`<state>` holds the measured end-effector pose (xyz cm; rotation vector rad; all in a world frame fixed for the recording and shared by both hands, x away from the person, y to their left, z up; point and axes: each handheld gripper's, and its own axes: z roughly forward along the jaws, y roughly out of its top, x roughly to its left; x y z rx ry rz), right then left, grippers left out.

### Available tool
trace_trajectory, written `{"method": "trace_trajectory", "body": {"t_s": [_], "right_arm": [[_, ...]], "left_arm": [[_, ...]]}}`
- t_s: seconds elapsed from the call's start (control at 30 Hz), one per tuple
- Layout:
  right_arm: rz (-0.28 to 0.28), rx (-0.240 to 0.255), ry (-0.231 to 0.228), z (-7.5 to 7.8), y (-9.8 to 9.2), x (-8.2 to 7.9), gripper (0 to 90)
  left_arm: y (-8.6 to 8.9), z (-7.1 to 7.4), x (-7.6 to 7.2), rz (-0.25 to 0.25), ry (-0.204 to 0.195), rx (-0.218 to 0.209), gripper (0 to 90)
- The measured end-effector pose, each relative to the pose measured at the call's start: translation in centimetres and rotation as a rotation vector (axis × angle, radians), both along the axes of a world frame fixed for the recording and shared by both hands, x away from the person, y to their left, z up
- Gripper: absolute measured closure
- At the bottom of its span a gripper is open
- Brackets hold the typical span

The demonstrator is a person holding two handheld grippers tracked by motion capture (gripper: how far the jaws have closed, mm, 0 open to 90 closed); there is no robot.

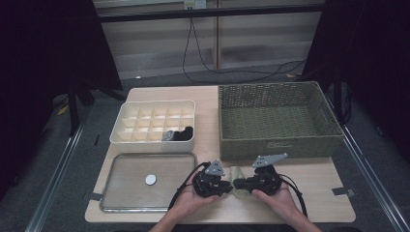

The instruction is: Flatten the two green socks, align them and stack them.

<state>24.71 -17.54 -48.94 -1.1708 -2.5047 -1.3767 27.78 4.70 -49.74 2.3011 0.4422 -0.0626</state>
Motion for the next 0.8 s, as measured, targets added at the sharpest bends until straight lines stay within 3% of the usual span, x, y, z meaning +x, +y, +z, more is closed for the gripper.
{"method": "trace_trajectory", "body": {"t_s": [0.13, 0.37, 0.53, 0.6, 0.7, 0.8], "right_arm": [[0.004, -0.019, 0.005, -0.3, 0.1, -0.1, 86.0], [0.013, -0.031, 0.008, -0.6, 0.2, -0.4, 86.2], [0.023, -0.034, 0.003, -0.7, 0.3, -0.6, 86.1], [0.026, -0.041, -0.003, -0.6, 0.3, -0.7, 86.1], [0.039, -0.045, -0.015, -0.6, 0.3, -0.8, 86.0], [0.05, -0.04, -0.017, -0.7, 0.1, -0.8, 85.7]], "left_arm": [[0.9, 0.5, 0.4, 0.032, -0.002, -0.021, 77.9], [2.5, 1.8, 1.5, 0.101, 0.012, -0.13, 69.8], [1.2, 2.4, 2.0, 0.111, 0.01, -0.158, 60.5], [0.4, 2.6, 2.0, 0.104, -0.014, -0.124, 59.8], [-0.4, 2.6, 2.5, 0.102, 0.008, -0.146, 57.1], [-1.3, 2.3, 2.8, 0.088, 0.024, -0.142, 53.3]]}}
